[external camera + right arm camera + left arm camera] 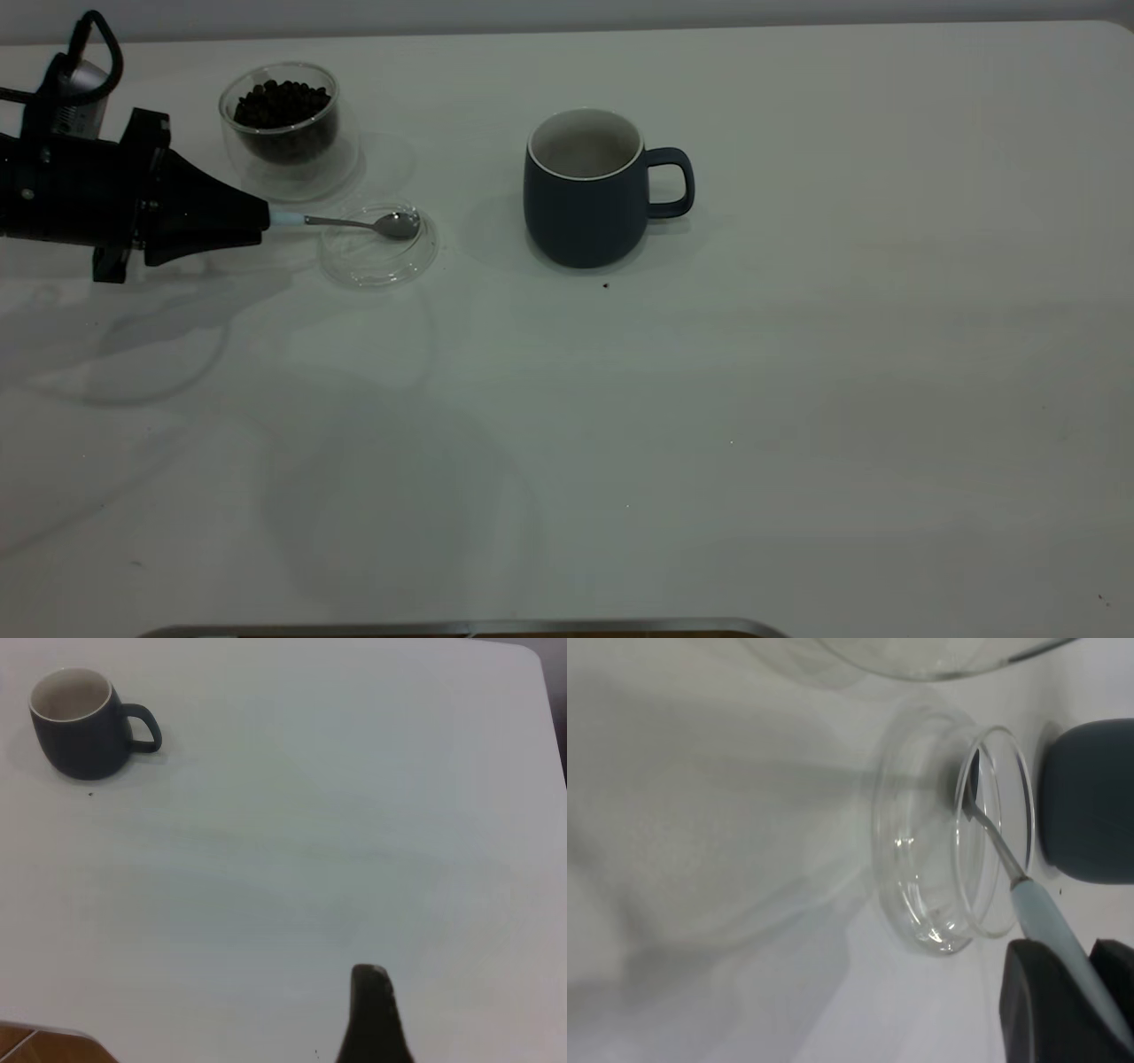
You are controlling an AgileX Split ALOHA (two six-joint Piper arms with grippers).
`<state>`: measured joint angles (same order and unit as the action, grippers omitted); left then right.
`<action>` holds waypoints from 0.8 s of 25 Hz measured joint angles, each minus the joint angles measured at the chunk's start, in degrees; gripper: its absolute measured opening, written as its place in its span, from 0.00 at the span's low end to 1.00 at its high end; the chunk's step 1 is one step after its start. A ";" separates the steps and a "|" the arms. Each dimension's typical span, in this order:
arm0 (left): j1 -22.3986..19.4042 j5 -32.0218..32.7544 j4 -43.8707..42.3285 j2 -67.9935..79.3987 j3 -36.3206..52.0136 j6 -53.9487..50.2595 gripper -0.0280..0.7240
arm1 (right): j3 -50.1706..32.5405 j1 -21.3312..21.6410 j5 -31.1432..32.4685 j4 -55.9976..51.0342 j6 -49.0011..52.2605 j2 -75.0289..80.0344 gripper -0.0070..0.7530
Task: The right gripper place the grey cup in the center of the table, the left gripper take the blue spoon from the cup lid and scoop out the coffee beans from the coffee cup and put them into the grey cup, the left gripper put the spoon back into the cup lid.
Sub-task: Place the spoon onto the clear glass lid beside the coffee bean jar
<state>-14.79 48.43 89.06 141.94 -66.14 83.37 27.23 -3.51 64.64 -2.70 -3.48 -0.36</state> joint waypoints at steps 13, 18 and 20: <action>1.35 -2.43 0.05 0.00 0.00 3.16 0.55 | 0.00 0.00 0.00 0.00 0.00 0.00 0.77; 1.53 -7.91 0.05 0.00 0.00 4.03 0.84 | 0.00 0.00 0.00 0.00 0.00 0.00 0.77; 1.53 -10.23 -0.82 -0.12 0.00 4.95 0.89 | 0.00 0.00 0.00 0.00 0.00 0.00 0.77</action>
<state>-13.26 38.20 88.24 141.82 -66.14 88.32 27.23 -3.51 64.64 -2.70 -3.48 -0.36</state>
